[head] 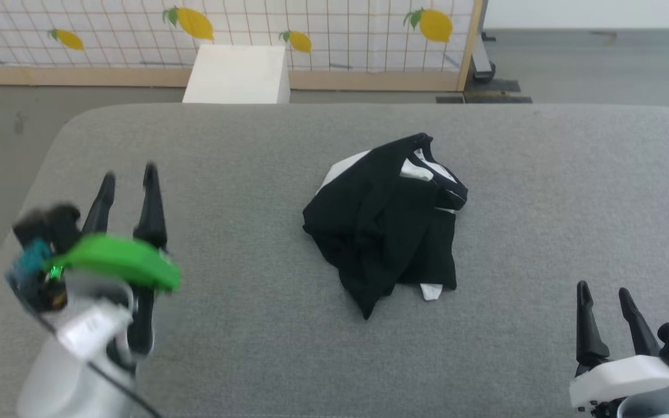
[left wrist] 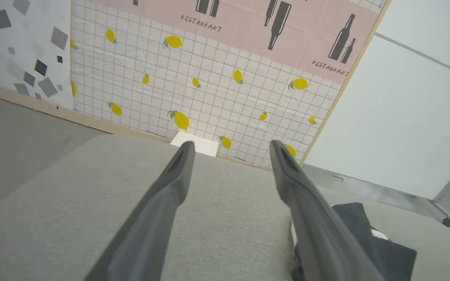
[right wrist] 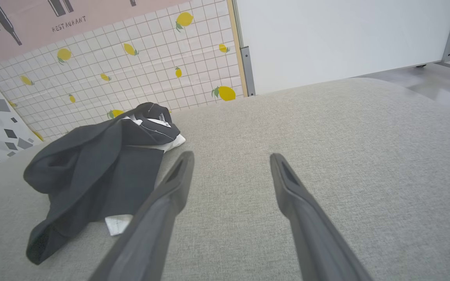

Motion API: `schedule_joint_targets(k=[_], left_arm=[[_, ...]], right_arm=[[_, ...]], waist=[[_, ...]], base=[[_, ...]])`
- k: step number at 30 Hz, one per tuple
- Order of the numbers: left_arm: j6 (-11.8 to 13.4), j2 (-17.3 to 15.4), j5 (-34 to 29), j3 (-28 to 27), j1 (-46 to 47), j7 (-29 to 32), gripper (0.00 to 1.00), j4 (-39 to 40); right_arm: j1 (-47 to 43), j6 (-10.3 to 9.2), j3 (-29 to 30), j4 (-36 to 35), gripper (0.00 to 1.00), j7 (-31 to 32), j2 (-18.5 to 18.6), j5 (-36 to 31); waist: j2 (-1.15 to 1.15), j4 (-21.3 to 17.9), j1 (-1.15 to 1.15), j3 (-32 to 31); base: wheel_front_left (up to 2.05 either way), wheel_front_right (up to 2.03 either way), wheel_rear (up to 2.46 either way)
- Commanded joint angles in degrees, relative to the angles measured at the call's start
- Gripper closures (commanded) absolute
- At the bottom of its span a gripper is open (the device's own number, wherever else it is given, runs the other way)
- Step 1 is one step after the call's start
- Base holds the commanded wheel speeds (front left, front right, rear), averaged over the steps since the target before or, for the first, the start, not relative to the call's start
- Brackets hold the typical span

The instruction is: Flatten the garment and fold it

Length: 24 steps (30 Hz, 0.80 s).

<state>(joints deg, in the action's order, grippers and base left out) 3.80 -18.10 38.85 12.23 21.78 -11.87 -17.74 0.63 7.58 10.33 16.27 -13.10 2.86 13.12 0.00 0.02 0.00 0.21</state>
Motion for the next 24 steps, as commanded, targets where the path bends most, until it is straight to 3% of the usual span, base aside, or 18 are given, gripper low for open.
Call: schedule_joint_targets(k=[1,4,7,24], left_arm=[[0.67,-1.49,-3.51,0.98,-2.73,-1.41,0.0,1.8],[2.17,-2.53,-9.04,1.43,-7.61,-2.86,0.0,6.28],[2.42,-1.51,-11.77,2.32,-12.18,-3.07,0.0,8.9],[1.49,4.2,-13.77,0.75,-16.87,-3.12,0.0,9.16]], right_arm=[[-0.97,-0.09,0.09,-0.55,0.0,0.27,0.01,-0.27],[-1.34,-0.09,-0.1,-1.14,0.0,1.37,0.01,0.09],[-1.65,-0.09,-0.39,-1.78,0.0,2.16,0.01,0.36],[1.03,-0.09,-2.42,-2.81,0.0,6.19,0.01,0.07]], waist=[[0.0,0.63,0.0,-0.72],[0.0,0.66,0.0,-0.65],[0.0,0.94,0.0,-0.17],[0.0,1.46,0.0,2.68]], base=[[0.0,0.0,0.0],[0.0,0.0,0.0],[0.0,0.0,0.0],[0.0,0.0,0.0]])
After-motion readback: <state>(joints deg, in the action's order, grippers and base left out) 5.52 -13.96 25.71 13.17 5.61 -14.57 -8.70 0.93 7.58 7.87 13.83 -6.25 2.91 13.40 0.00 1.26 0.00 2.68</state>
